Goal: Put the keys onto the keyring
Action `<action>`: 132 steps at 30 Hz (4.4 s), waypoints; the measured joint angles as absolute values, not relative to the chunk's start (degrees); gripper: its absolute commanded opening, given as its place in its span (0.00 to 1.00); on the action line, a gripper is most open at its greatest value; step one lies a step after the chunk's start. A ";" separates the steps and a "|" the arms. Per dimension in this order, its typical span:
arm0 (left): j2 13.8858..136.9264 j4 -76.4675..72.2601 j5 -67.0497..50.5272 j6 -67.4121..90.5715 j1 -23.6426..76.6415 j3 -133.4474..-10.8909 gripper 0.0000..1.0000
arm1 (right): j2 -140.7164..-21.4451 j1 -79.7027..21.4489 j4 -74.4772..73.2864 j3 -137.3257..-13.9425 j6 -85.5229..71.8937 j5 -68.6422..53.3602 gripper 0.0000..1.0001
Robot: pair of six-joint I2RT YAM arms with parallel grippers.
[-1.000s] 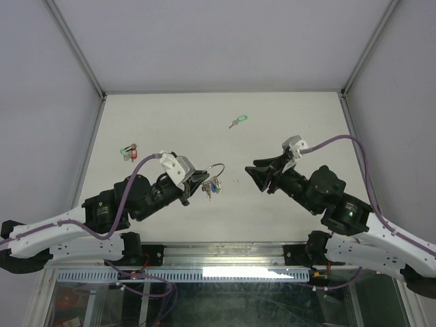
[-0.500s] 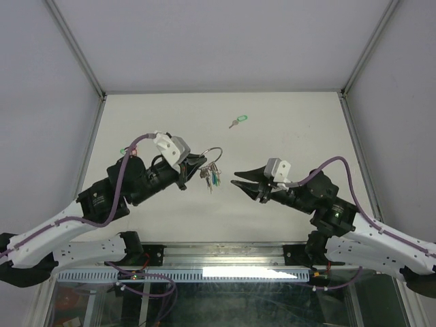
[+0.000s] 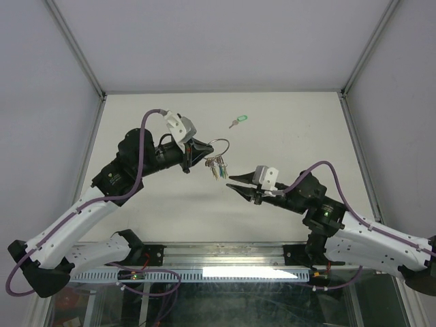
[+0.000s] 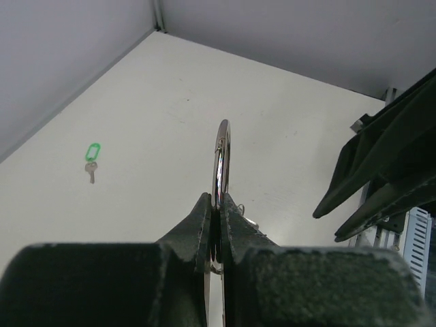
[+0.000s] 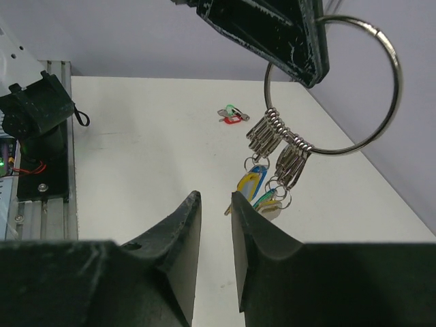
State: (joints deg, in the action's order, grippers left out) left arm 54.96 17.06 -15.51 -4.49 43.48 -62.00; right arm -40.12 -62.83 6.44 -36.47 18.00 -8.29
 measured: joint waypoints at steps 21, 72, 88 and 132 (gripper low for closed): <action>51.96 17.23 -25.06 -7.18 43.05 -60.97 0.00 | -45.60 -62.81 5.19 -50.37 18.46 4.21 0.55; 45.84 15.88 -9.91 -9.61 43.29 -51.88 0.40 | -51.96 -62.92 -9.37 -64.12 18.48 3.62 0.00; 43.94 10.00 12.38 -13.13 61.17 -50.59 0.38 | -54.96 -62.92 -14.11 -69.21 10.28 5.37 0.00; 46.87 7.20 14.46 -14.68 61.17 -50.59 0.33 | -54.37 -62.92 -14.46 -68.99 7.51 5.13 0.00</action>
State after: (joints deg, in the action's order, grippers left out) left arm 46.87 7.20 14.46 -14.68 61.17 -50.59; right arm -54.37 -62.92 -14.46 -68.99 7.51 5.13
